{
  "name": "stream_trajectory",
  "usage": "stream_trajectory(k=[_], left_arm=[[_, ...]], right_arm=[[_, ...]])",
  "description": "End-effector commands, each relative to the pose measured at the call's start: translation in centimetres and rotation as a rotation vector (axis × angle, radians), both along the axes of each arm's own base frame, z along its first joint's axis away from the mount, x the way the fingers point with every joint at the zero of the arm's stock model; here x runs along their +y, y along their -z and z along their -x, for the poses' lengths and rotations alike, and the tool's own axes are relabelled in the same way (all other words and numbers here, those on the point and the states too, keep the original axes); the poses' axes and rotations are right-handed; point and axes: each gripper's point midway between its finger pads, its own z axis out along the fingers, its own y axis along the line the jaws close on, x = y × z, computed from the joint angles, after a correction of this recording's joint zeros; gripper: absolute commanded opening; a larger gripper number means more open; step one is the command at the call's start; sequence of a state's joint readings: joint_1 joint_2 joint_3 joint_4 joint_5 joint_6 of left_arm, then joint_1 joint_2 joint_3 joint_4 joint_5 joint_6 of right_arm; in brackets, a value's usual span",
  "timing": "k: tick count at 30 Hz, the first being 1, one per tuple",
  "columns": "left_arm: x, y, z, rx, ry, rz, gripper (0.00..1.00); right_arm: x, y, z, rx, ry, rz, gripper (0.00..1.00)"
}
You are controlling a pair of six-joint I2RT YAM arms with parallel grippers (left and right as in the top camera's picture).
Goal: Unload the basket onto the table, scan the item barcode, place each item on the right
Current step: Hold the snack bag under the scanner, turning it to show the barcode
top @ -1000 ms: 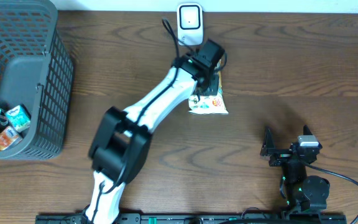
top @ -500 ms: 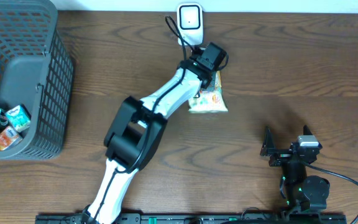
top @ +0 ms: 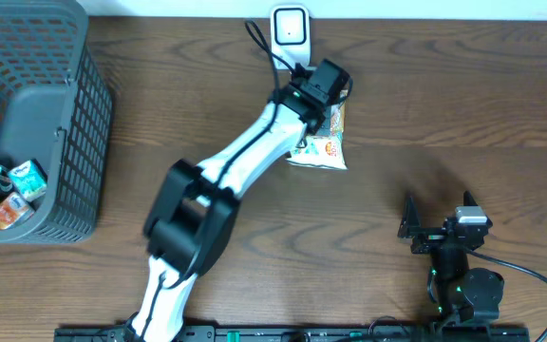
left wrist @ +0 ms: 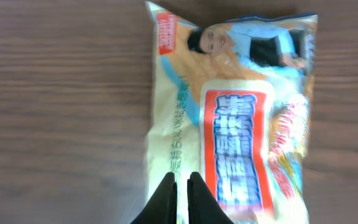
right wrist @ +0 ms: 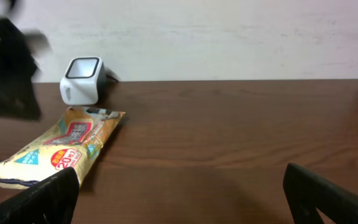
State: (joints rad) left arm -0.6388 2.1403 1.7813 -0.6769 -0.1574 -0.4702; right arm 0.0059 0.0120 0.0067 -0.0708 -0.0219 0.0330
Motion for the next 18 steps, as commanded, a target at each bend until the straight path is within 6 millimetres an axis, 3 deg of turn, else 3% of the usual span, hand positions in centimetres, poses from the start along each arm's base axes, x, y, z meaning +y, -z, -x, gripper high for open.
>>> stream_trajectory(k=[1, 4, 7, 10, 18], left_arm=[[1.9, -1.2, 1.9, 0.054, -0.002, -0.057, 0.08], [2.1, 0.9, 3.7, 0.135, -0.006, -0.057, 0.08], [-0.3, 3.0, 4.7, 0.168, 0.049, 0.048, 0.08], [-1.3, 4.7, 5.0, 0.149, 0.058, 0.082, 0.08], [-3.5, 6.4, 5.6, 0.112, 0.055, 0.139, 0.08]], right_arm=[[0.0, 0.1, 0.0, 0.000, 0.001, 0.012, 0.99], [0.0, 0.1, 0.0, 0.000, 0.001, 0.012, 0.99], [0.0, 0.1, 0.0, 0.000, 0.001, 0.012, 0.99], [0.0, 0.1, 0.0, 0.000, 0.002, 0.012, 0.99], [0.0, 0.1, 0.0, 0.000, 0.002, 0.012, 0.99]])
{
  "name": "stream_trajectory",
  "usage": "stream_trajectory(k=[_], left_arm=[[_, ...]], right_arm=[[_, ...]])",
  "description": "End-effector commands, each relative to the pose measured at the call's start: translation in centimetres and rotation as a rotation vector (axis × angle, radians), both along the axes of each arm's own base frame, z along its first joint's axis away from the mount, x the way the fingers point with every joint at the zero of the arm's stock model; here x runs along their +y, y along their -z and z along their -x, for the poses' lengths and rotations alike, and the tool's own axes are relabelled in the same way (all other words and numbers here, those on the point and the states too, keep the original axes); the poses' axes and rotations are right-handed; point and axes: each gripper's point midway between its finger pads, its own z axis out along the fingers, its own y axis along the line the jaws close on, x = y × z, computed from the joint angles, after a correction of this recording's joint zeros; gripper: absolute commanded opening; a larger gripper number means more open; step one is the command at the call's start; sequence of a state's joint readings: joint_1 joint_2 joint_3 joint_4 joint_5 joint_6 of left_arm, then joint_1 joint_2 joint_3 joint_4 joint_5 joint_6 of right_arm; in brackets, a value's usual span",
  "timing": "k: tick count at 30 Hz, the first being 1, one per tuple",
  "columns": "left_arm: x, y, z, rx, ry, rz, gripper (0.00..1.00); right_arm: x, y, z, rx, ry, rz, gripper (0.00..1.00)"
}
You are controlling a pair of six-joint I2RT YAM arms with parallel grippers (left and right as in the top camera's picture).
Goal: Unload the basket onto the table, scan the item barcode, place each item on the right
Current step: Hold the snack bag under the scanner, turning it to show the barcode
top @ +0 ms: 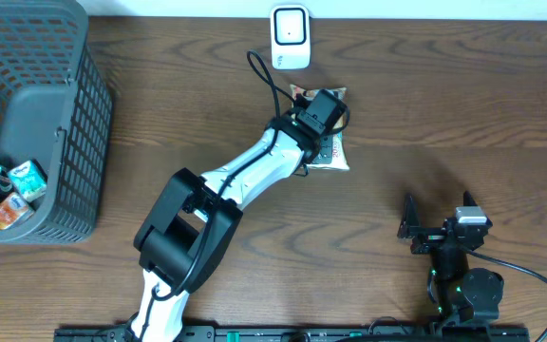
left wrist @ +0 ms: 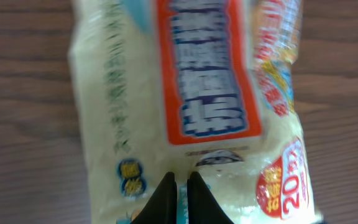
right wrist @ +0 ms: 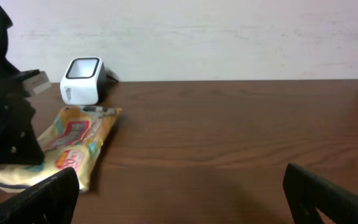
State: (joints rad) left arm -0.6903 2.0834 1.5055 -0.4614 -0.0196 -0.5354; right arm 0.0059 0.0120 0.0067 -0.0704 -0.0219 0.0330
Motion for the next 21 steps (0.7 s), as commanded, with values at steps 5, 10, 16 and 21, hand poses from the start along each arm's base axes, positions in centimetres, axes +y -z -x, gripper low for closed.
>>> stream_trajectory(k=[5, 10, 16, 21], left_arm=[[-2.9, 1.5, 1.4, 0.002, 0.048, 0.027, 0.08], [-3.0, -0.3, 0.2, -0.059, 0.117, 0.014, 0.08], [1.2, -4.4, -3.8, -0.173, -0.001, -0.008, 0.08], [5.1, -2.6, -5.8, -0.149, -0.103, -0.047, 0.08]], right_arm=[[0.0, 0.1, 0.0, 0.001, 0.002, 0.012, 0.99], [0.0, 0.1, 0.0, 0.001, 0.001, 0.012, 0.99], [0.0, 0.1, 0.0, 0.001, 0.001, 0.012, 0.99], [0.0, 0.1, 0.0, 0.001, 0.002, 0.012, 0.99]])
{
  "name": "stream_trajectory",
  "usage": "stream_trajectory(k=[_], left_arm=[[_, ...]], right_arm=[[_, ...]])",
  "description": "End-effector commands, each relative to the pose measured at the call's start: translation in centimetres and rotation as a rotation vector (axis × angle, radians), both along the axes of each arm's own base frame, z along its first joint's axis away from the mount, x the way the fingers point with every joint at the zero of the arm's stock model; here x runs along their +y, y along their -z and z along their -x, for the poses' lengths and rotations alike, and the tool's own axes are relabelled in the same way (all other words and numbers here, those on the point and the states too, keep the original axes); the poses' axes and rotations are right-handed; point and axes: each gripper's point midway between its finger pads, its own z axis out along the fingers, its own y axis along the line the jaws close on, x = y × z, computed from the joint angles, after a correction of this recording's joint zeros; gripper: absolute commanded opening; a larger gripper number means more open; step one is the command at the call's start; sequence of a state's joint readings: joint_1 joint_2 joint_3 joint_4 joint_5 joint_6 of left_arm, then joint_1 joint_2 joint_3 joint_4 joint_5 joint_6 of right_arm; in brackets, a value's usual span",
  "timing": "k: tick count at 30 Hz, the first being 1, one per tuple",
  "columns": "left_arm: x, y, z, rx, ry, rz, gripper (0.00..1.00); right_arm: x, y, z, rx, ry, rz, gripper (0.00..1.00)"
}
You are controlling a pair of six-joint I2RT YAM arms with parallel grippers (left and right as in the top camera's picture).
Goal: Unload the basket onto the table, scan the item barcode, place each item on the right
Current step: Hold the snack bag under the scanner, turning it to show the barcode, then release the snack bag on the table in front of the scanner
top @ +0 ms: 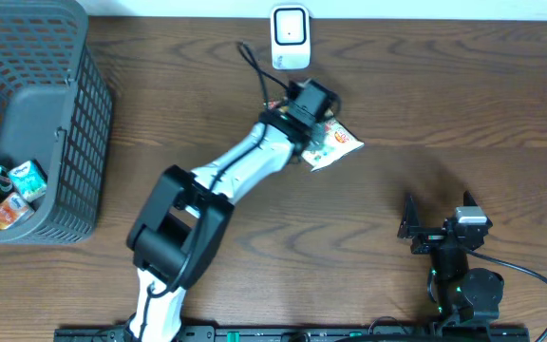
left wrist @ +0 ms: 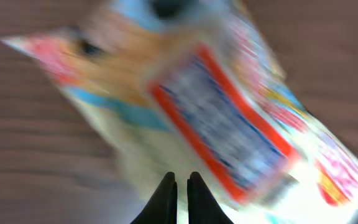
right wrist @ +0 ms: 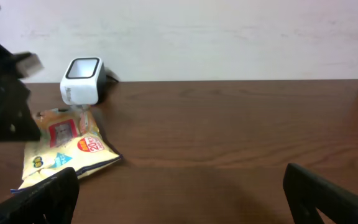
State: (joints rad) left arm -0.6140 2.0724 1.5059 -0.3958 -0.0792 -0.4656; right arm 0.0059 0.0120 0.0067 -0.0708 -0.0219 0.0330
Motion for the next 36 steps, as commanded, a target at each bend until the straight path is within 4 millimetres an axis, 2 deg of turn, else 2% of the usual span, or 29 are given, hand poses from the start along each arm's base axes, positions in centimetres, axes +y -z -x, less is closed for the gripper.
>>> stream_trajectory(k=[1, 5, 7, 11, 15, 20, 22, 26, 28, 29, 30, 32, 36], left_arm=[[2.4, -0.7, -1.9, -0.031, -0.084, -0.016, 0.08], [3.7, 1.9, -2.8, 0.011, -0.191, 0.008, 0.08], [3.8, 2.3, -3.2, 0.003, -0.197, 0.015, 0.08], [2.8, 1.8, -4.2, -0.040, -0.189, 0.056, 0.08], [1.1, 1.4, -4.3, -0.047, -0.149, 0.116, 0.08], [0.6, 0.9, -4.5, -0.062, -0.136, 0.135, 0.08], [0.6, 0.1, -4.7, -0.075, -0.138, 0.144, 0.08], [-0.6, -4.0, -4.6, -0.137, -0.004, 0.167, 0.08], [-0.4, -6.2, -4.2, -0.154, 0.001, 0.180, 0.08], [-0.4, -7.2, -3.3, -0.139, 0.000, 0.195, 0.08], [-0.7, -7.3, -2.8, -0.122, 0.011, 0.204, 0.08], [-1.9, -6.3, -0.8, -0.041, 0.066, 0.222, 0.08], [-3.6, -1.7, 2.1, 0.064, 0.114, 0.161, 0.08]], right_arm=[[0.0, 0.1, 0.0, 0.000, 0.002, 0.012, 0.99], [0.0, 0.1, 0.0, 0.000, 0.001, 0.012, 0.99], [0.0, 0.1, 0.0, 0.000, 0.002, 0.012, 0.99], [0.0, 0.1, 0.0, 0.000, 0.001, 0.012, 0.99], [0.0, 0.1, 0.0, 0.000, 0.002, 0.012, 0.99], [0.0, 0.1, 0.0, 0.000, 0.001, 0.012, 0.99], [0.0, 0.1, 0.0, 0.000, 0.002, 0.012, 0.99], [0.0, 0.1, 0.0, 0.000, 0.001, 0.012, 0.99], [0.0, 0.1, 0.0, 0.000, 0.001, 0.012, 0.99], [0.0, 0.1, 0.0, 0.000, 0.001, 0.012, 0.99], [0.0, 0.1, 0.0, 0.000, 0.001, 0.012, 0.99], [0.0, 0.1, 0.0, 0.000, 0.001, 0.012, 0.99], [0.0, 0.1, 0.0, 0.000, 0.001, 0.012, 0.99]])
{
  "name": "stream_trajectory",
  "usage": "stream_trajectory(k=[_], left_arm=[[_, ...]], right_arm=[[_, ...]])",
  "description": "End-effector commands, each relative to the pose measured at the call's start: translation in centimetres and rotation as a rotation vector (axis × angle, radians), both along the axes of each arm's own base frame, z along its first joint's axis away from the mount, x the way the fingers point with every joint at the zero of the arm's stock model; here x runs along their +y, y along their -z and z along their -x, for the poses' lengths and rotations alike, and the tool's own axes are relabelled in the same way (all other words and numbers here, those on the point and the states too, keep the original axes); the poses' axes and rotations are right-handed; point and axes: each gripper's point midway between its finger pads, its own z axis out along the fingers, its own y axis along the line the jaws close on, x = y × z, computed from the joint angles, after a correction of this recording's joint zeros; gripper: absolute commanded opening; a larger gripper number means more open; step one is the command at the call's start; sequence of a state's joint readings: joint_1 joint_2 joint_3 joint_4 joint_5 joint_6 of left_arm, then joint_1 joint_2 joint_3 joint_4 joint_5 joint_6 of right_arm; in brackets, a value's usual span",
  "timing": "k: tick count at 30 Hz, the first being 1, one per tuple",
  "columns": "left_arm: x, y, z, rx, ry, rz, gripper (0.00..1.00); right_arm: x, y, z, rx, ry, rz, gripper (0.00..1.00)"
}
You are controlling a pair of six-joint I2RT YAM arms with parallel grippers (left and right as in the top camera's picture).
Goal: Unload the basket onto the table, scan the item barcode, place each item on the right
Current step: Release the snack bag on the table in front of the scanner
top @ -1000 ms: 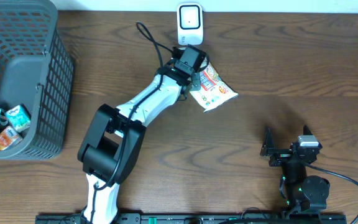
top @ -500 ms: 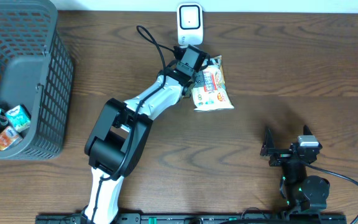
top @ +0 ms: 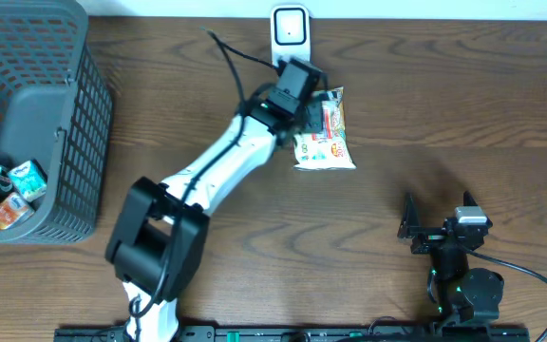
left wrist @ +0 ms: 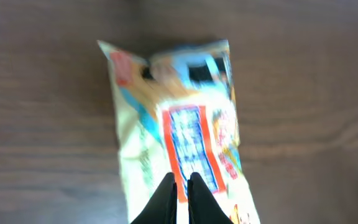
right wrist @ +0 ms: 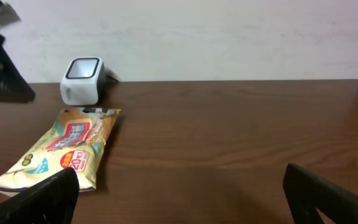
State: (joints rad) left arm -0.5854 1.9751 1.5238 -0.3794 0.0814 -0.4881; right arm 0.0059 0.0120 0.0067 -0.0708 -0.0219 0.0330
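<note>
A yellow snack bag (top: 323, 133) with a red and blue label lies flat on the table, its top end toward the white scanner (top: 291, 26). My left gripper (top: 304, 100) hovers over the bag's upper left part, shut with nothing in it. In the left wrist view the shut gripper (left wrist: 181, 178) hangs above the bag (left wrist: 166, 106), printed face up. No barcode shows. My right gripper (top: 437, 231) rests open near the front right, far from the bag. Its view shows the bag (right wrist: 64, 149) and the scanner (right wrist: 82, 79).
A dark mesh basket (top: 65, 133) stands at the far left with several small packs (top: 8, 190) inside. A black cable (top: 240, 57) runs from the scanner past my left arm. The wall (right wrist: 229, 37) rises behind the table's back edge.
The bag lay askew with its lower end pointing right; now it lies straight, top toward the scanner. My left gripper stands higher and further left, still shut.
My shut left gripper was over the bag's upper part below the scanner. Then it stood low over the lower part. Then the bag was turned askew. Now the bag lies straight again and the gripper is higher. The right arm stayed put.
</note>
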Motion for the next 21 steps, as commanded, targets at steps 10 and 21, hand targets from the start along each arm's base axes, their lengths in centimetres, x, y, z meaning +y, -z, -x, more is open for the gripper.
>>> stream_trajectory(k=[10, 21], left_arm=[[-3.2, 9.7, 3.7, 0.143, 0.122, -0.121, 0.09], [3.7, -11.8, -1.3, -0.262, 0.023, 0.052, 0.22]], right_arm=[[0.0, 0.1, 0.0, 0.000, 0.001, 0.012, 0.99], [0.0, 0.1, 0.0, 0.000, 0.001, 0.012, 0.99]])
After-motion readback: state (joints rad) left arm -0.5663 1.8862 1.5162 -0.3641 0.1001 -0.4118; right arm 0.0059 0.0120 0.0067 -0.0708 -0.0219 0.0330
